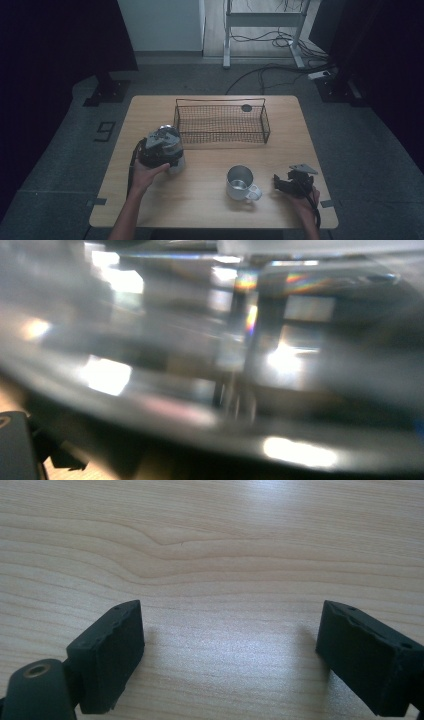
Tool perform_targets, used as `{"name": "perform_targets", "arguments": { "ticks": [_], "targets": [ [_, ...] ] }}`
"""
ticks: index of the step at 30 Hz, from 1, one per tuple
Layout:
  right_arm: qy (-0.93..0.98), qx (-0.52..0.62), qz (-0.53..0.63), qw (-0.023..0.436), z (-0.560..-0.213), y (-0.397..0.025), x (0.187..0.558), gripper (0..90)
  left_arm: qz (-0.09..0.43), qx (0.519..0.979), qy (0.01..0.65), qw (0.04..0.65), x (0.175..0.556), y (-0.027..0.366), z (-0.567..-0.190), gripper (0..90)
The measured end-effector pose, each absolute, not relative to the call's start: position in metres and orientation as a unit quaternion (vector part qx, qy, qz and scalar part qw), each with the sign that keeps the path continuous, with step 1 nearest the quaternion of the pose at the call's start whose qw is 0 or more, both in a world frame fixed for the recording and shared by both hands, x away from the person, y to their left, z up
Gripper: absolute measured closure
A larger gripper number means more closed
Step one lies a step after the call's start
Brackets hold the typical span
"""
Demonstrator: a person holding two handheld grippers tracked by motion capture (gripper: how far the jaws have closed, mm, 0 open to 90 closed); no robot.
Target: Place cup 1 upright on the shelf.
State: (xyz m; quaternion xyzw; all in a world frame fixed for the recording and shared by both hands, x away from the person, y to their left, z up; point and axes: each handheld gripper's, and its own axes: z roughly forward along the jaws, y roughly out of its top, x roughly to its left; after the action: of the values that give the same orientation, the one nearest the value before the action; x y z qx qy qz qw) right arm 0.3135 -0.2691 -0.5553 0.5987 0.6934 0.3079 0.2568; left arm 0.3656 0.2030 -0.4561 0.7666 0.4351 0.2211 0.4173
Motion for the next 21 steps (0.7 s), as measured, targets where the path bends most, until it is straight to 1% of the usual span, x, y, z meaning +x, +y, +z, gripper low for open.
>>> {"name": "perform_targets", "arguments": {
  "ticks": [14,21],
  "targets": [
    [0.693,0.599,0.308,0.257,-0.555,-0.269,0.314,11.5,0.226,0.761,0.433,0.426,0.374,0.202,-0.433,4.2],
    [0.693,0.599,0.308,0.257,-0.555,-0.269,0.314,11.4,0.229,0.756,0.435,0.432,0.377,0.201,-0.427,4.2]
  ]
}}
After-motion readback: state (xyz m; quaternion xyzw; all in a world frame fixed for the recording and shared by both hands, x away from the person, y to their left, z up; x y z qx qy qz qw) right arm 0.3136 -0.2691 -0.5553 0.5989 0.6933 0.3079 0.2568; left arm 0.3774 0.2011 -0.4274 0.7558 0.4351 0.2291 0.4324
